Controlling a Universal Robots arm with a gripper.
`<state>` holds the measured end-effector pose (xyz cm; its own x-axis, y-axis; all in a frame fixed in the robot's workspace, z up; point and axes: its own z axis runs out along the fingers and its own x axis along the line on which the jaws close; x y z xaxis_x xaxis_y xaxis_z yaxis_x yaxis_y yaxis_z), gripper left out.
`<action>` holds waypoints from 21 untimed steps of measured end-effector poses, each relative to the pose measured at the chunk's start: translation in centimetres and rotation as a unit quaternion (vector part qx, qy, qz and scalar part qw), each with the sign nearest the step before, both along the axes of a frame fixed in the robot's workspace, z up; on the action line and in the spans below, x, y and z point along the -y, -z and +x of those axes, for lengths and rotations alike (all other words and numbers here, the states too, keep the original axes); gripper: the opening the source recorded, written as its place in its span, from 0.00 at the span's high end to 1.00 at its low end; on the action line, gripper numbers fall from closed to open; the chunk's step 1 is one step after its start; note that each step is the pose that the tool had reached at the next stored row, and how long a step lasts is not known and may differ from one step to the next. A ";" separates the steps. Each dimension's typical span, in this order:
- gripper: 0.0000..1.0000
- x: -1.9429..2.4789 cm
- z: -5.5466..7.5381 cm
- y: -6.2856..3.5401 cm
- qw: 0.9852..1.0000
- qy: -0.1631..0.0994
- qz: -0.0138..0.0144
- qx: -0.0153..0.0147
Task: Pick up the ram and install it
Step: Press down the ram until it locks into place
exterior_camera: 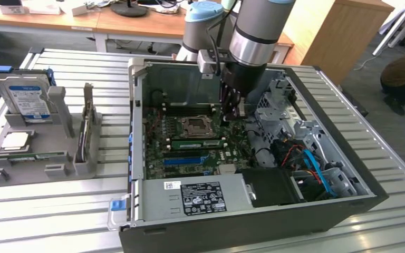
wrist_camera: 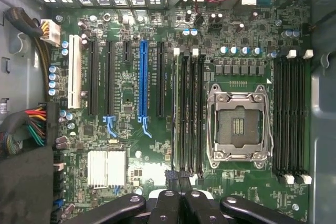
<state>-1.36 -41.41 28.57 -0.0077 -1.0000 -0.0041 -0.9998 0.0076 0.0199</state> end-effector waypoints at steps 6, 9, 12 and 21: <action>0.89 0.00 0.0 0.20 1.000 0.000 0.000 0.000; 0.89 0.00 0.0 0.37 1.000 0.000 0.000 0.000; 0.89 0.00 0.0 0.55 1.000 0.000 0.000 0.000; 0.89 0.00 0.0 1.01 1.000 0.000 0.000 0.000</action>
<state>-1.36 -41.41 27.56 -0.0083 -1.0000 -0.0044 -0.9998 0.0083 0.0198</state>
